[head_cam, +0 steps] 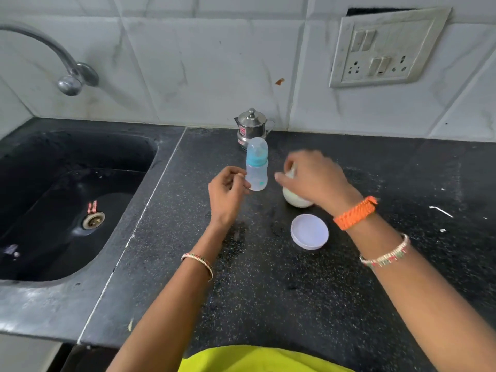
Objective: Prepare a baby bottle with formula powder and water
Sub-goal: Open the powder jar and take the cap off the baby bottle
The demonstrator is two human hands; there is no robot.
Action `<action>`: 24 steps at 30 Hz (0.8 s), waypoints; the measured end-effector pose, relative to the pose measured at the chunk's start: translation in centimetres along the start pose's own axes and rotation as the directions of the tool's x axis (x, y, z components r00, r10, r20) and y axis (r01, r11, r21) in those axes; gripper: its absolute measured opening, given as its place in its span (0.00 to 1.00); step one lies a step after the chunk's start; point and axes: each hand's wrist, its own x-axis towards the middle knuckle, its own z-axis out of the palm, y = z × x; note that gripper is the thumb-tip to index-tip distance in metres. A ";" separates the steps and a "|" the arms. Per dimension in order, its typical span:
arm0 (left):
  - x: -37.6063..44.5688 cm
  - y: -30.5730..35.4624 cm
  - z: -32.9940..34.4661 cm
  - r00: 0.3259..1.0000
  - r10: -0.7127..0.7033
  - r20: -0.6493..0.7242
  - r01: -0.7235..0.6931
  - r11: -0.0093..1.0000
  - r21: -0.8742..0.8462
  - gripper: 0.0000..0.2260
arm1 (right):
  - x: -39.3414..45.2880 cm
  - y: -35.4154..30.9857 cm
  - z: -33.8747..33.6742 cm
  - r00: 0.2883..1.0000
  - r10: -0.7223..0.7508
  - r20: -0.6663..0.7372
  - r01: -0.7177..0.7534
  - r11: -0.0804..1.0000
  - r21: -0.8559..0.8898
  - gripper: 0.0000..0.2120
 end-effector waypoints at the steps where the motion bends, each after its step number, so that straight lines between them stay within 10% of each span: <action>1: 0.4 0.0 -0.6 0.999 0.000 -0.045 0.001 1.000 0.004 0.07 | 1.6 -0.7 0.0 0.996 -0.029 -0.080 0.035 0.997 0.069 0.17; 6: 2.3 -0.4 -2.2 1.000 -0.027 0.014 0.025 0.993 0.119 0.13 | 8.0 -2.9 2.7 0.998 -0.069 0.014 0.066 0.990 0.123 0.31; 14: 1.7 -1.6 -4.3 0.983 0.004 0.182 -0.063 0.945 0.321 0.39 | 7.4 -6.1 3.2 0.982 -0.182 0.059 0.160 0.949 0.272 0.22; 24: -0.8 -2.6 -6.4 0.993 -0.077 0.084 0.086 0.992 -0.098 0.16 | 5.4 -10.8 4.4 0.875 -0.364 0.320 0.317 0.929 0.190 0.16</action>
